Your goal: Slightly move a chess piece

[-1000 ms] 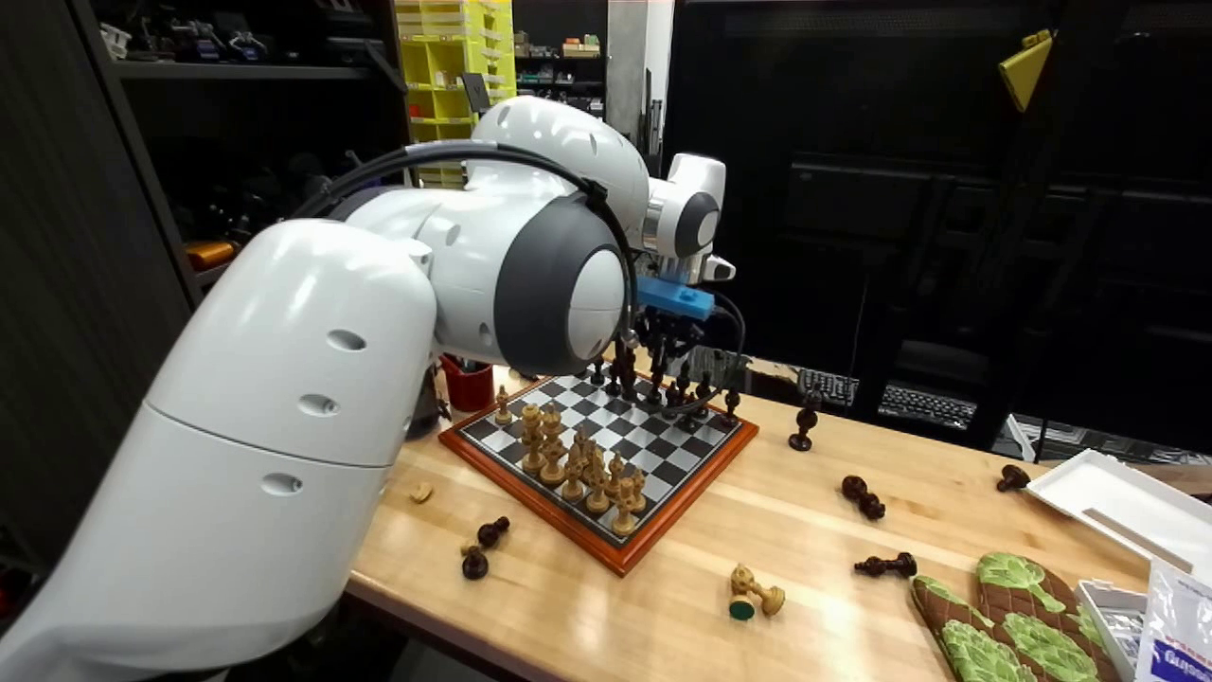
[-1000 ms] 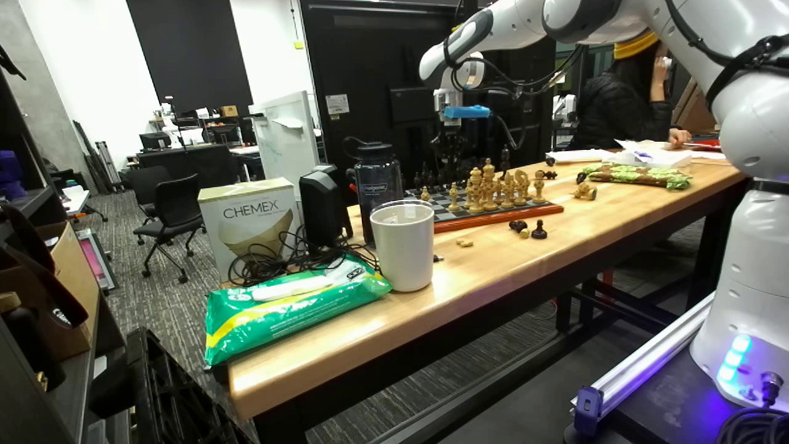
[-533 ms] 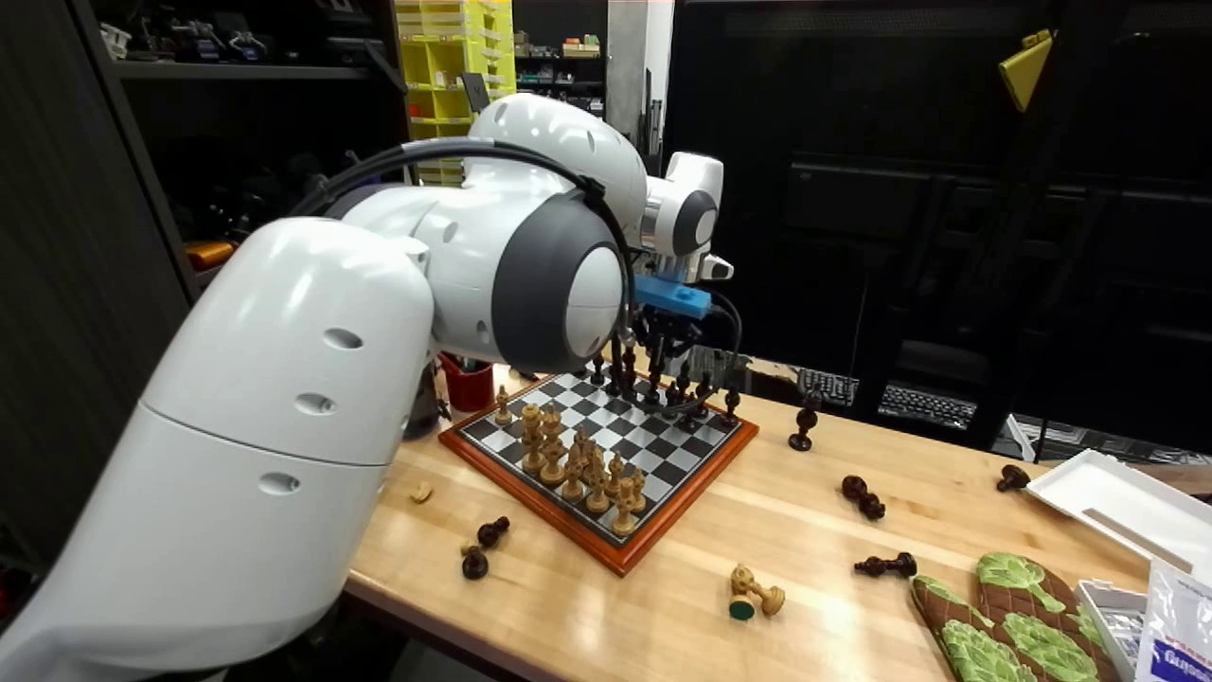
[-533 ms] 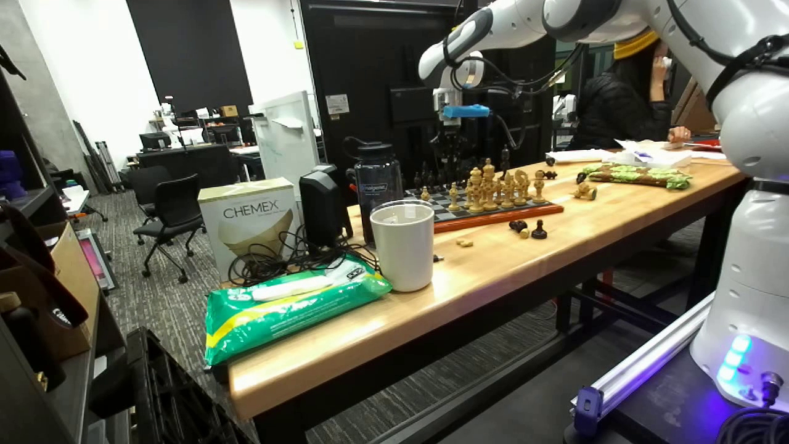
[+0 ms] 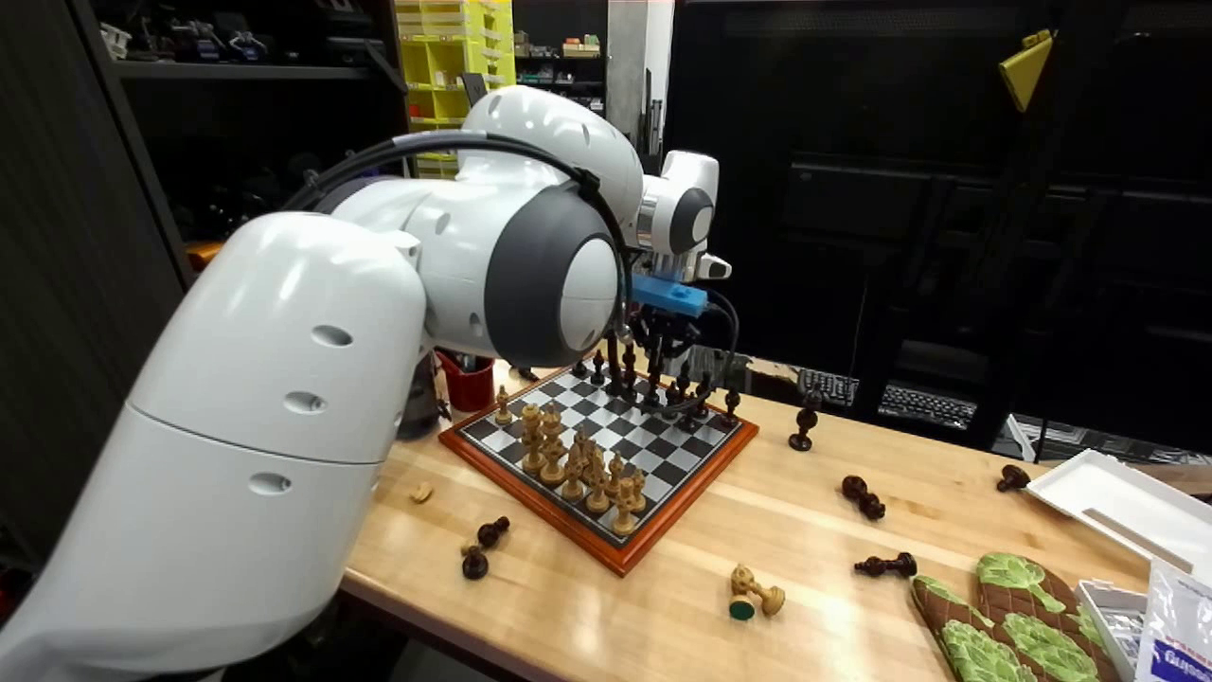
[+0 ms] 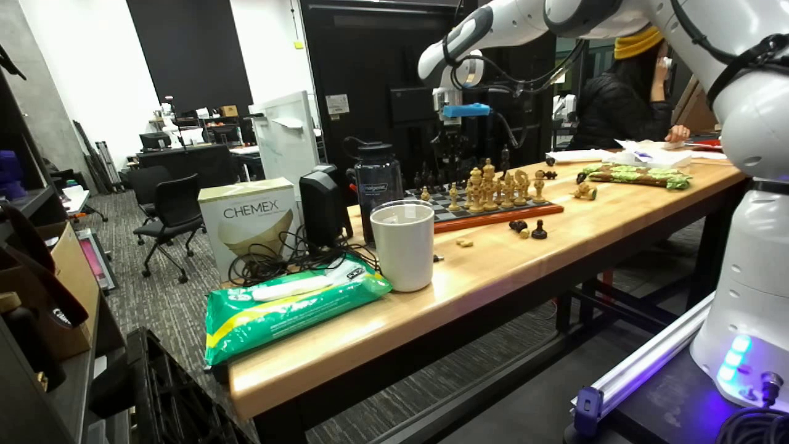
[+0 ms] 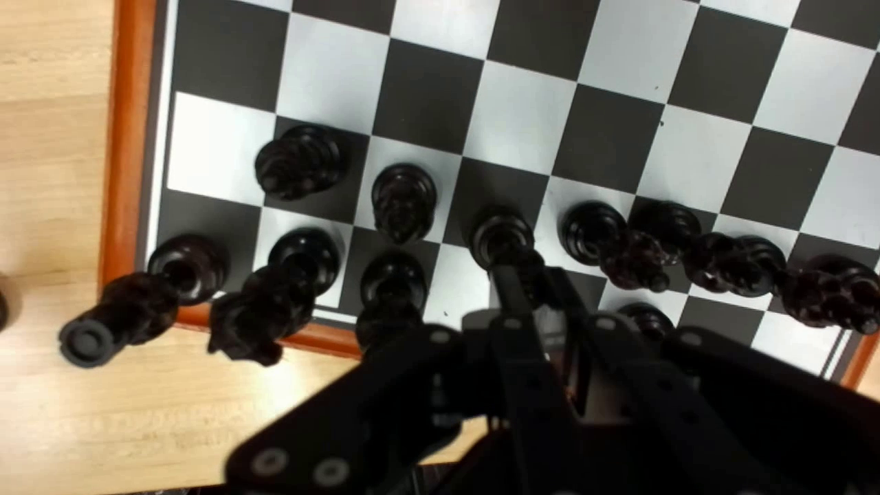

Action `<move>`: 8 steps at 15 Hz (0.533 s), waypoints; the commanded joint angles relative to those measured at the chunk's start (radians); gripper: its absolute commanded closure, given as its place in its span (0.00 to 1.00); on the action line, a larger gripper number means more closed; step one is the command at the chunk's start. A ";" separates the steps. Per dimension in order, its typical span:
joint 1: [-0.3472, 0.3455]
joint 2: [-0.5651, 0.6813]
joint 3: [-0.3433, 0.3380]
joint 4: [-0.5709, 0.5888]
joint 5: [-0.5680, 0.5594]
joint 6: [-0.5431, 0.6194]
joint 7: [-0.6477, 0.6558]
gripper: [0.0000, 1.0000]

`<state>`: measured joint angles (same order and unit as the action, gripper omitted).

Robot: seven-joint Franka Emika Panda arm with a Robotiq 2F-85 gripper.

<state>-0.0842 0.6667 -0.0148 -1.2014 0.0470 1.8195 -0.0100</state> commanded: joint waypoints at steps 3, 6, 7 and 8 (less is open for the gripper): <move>0.014 -0.055 -0.012 -0.073 -0.021 0.001 0.013 0.97; 0.015 -0.052 -0.011 -0.072 -0.022 0.000 0.010 0.97; 0.016 -0.051 -0.011 -0.071 -0.023 0.001 0.009 0.97; 0.016 -0.051 -0.011 -0.069 -0.024 0.000 0.009 0.97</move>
<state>-0.0816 0.6534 -0.0161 -1.2315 0.0377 1.8202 -0.0087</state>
